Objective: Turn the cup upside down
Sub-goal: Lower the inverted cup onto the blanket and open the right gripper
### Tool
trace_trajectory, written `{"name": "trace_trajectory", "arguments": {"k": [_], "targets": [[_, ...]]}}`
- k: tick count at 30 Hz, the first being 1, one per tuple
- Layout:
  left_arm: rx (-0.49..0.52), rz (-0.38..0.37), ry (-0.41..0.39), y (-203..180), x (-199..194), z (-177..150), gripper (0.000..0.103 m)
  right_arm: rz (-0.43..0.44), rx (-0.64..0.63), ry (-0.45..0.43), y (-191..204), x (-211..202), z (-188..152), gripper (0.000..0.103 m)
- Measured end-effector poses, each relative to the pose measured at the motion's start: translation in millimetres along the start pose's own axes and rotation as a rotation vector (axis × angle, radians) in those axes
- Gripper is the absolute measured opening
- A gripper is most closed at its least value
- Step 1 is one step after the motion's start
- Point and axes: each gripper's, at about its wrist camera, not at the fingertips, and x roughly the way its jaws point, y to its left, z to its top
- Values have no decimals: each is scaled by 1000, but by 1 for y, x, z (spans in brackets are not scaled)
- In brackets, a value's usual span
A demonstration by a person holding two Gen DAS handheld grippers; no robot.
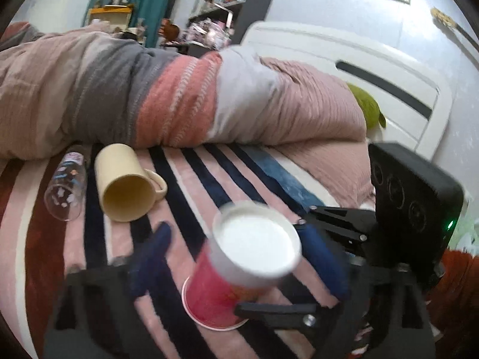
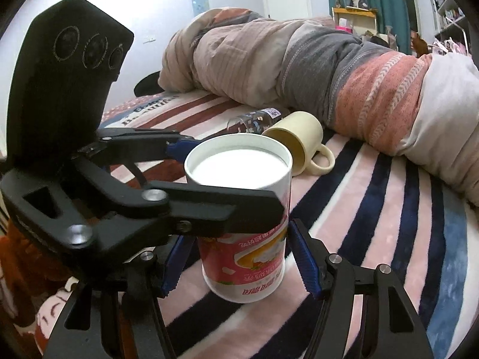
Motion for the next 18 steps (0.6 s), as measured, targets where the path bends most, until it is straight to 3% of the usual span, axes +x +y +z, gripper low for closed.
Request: {"name": "trace_trajectory", "arguments": {"k": [1,5,13,18], "targets": [[-12,11,-15,0,-6,0,99,-17,-6,-2,1,-3,0,77],[-20,94,-25,-3,-23,1,101,-53,-28,-35,5,-16,-2,92],[-17,337,-29,-23,-55,-2,102,-163,-36,-65,13,-54,-3,103],[-36,416,-40,-29,-75,-2,102,-215,-23,-141,17,-87,-2,103]]}}
